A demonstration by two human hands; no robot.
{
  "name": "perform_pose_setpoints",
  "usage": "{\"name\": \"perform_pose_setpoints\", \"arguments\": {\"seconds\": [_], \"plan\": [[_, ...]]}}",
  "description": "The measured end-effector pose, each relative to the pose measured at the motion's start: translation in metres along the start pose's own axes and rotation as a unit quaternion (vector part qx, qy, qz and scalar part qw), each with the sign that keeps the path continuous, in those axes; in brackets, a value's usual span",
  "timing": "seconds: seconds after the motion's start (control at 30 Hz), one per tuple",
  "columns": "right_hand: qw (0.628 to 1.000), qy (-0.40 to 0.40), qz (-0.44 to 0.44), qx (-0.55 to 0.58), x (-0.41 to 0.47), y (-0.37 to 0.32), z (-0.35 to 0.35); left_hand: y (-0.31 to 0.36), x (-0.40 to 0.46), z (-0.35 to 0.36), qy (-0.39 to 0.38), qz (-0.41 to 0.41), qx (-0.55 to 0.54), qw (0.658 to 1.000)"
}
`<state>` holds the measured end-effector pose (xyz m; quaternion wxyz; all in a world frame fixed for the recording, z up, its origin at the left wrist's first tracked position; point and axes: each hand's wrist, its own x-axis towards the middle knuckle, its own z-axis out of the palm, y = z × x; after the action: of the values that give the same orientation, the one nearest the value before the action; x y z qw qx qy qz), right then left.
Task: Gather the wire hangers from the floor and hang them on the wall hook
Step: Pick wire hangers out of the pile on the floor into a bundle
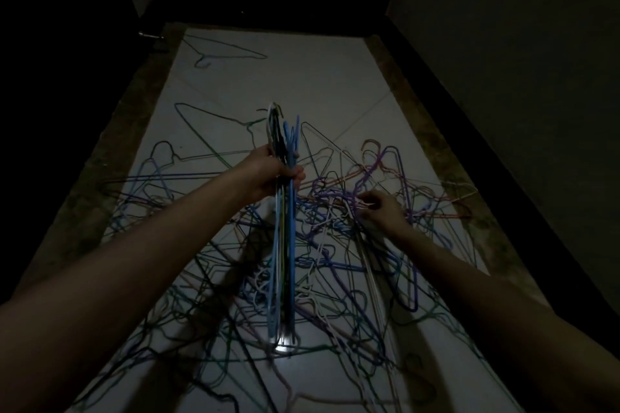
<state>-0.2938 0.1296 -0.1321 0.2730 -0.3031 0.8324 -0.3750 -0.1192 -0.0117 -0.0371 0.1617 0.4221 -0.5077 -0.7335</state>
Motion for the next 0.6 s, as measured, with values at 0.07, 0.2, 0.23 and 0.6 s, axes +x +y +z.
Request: {"name": "perform_pose_setpoints", "arguments": {"seconds": [0.07,0.2,0.23,0.6], "plan": [[1.0,-0.006,0.018,0.007,0.005,0.008,0.006,-0.003,0.005,0.002,-0.007,0.007,0.022,1.0],[0.997,-0.008,0.073,0.032,0.014,0.019,0.018,-0.006,0.007,0.005,-0.003,0.005,0.046,0.999],[0.996,-0.007,0.083,0.033,0.016,0.021,0.021,-0.006,0.007,0.005,0.0,0.005,0.055,0.998],[0.992,0.023,0.097,0.077,0.013,0.002,0.015,-0.001,-0.011,-0.002,-0.005,0.028,0.092,0.995]]}}
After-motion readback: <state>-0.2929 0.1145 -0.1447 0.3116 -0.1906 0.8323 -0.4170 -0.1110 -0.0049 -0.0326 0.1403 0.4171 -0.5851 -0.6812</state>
